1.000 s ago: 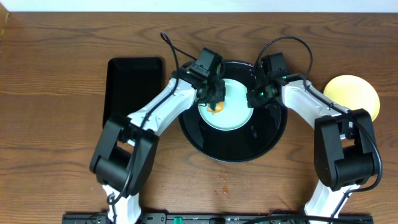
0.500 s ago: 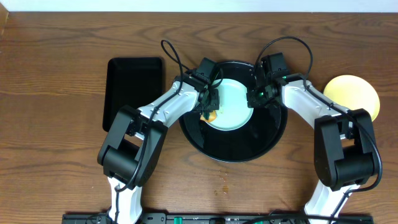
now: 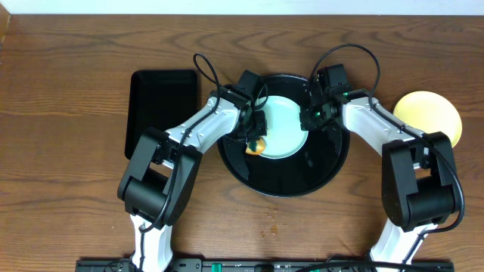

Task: Clean dirty plates on tray and stack at the side
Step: 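Scrub the pale green plate with the sponge in the left gripper, then return the sponge to the small black tray with the left gripper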

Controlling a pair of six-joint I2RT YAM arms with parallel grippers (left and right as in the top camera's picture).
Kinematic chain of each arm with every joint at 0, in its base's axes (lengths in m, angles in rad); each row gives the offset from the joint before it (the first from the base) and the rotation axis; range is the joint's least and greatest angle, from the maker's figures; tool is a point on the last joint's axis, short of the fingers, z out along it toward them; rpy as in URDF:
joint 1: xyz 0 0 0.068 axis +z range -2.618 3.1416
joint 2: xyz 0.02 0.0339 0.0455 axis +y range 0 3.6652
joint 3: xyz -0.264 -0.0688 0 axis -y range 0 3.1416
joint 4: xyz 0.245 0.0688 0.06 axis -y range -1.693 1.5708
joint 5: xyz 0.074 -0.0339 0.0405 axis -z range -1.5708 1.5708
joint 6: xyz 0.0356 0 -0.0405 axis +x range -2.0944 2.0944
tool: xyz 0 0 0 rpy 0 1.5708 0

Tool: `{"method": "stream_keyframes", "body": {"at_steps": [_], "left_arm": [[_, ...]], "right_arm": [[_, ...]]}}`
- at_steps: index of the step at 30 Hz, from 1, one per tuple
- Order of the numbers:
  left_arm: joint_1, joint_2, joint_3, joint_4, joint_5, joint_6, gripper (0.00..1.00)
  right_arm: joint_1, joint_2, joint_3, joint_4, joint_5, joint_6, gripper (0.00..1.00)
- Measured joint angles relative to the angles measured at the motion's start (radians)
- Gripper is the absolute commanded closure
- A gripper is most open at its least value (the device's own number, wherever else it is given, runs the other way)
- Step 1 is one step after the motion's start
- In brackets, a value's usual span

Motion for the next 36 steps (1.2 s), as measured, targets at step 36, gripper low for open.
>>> {"method": "stream_keyframes", "body": {"at_steps": [36], "left_arm": [[0.255,-0.243,0.077,-0.052,0.159,0.027,0.92]], "right_arm": [[0.009,0.011,0.0,-0.003,-0.007,0.005,0.77]]}}
